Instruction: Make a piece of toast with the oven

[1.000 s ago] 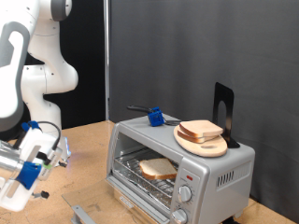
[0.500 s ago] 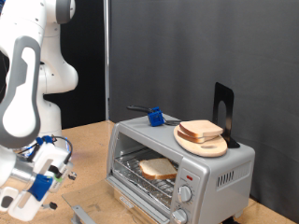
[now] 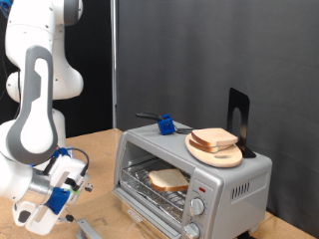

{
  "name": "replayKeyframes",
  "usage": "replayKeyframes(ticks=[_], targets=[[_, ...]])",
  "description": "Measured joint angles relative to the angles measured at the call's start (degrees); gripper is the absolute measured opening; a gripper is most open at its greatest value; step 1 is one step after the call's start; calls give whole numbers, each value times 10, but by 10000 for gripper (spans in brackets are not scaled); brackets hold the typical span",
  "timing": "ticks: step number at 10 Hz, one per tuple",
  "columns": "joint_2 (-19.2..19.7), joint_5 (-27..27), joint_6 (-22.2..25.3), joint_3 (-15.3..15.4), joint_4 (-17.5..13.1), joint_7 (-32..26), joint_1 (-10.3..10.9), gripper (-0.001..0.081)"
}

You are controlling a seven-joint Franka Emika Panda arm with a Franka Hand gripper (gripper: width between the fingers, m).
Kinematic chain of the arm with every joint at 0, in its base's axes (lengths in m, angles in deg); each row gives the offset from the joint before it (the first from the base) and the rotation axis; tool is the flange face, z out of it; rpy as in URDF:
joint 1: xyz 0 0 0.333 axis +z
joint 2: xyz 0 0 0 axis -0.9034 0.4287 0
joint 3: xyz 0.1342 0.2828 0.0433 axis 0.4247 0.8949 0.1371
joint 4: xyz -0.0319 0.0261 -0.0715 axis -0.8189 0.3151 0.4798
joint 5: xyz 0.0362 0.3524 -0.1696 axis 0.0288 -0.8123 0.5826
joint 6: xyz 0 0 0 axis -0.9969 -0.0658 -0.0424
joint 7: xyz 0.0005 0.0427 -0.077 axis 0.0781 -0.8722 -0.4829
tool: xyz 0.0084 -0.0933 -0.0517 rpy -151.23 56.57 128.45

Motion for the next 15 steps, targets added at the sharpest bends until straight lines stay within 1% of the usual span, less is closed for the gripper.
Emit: replayKeyframes(ticks=[5,11,15], targets=[[-2,-6,-13,3,9,-3,0,682],[-12,-6,-16,-1,29,-19,-4,682],[-22,-4,15,-10,34,-16,-12,682]])
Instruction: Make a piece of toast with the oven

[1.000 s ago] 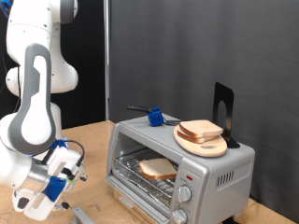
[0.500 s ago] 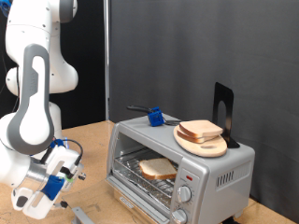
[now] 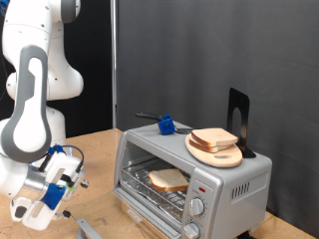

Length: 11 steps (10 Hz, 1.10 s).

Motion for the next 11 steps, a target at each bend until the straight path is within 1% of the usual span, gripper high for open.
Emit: replayKeyframes(ticks=[4,6,9,11], targets=[[-7,0,4,-6,-2,10,0,682],[-14,5,11,-17,-8,14,-2,682],[-11,4,-24,-19,-12,16,-1,682],[-2,3,-39,-12,-14,16,0,682]])
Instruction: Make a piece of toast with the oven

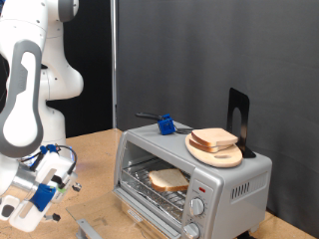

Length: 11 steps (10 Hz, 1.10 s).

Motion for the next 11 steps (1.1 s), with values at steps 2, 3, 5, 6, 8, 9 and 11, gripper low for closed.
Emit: replayKeyframes(ticks=[2,3,5,6,8,9,11], targets=[[14,-1,-6,7,-4,-1,1,682],[21,-2,-12,12,-6,-3,1,682],[32,-8,-21,23,-6,-7,1,682],[37,-14,-25,29,-7,-12,1,682],[41,-27,-26,43,-7,-19,1,682],[41,-31,-25,52,-6,-20,2,682],[40,-35,-15,68,-3,-19,6,682]])
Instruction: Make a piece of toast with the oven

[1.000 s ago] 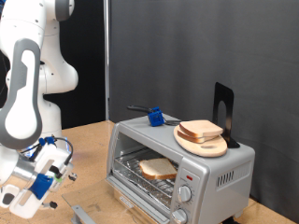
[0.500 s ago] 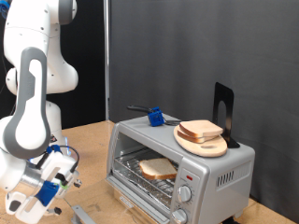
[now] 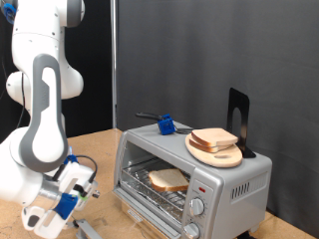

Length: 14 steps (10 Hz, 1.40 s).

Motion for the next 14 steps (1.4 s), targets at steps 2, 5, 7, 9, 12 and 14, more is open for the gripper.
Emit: replayKeyframes(ticks=[2,5,7,9,12,14], targets=[[-8,0,14,7,8,1,1,682],[-24,22,53,-4,14,7,-6,682],[-45,36,102,-16,16,16,-14,682],[-75,40,146,-27,21,34,-19,682],[-123,34,161,-26,35,61,-19,682],[-149,23,162,-19,44,76,-15,682]])
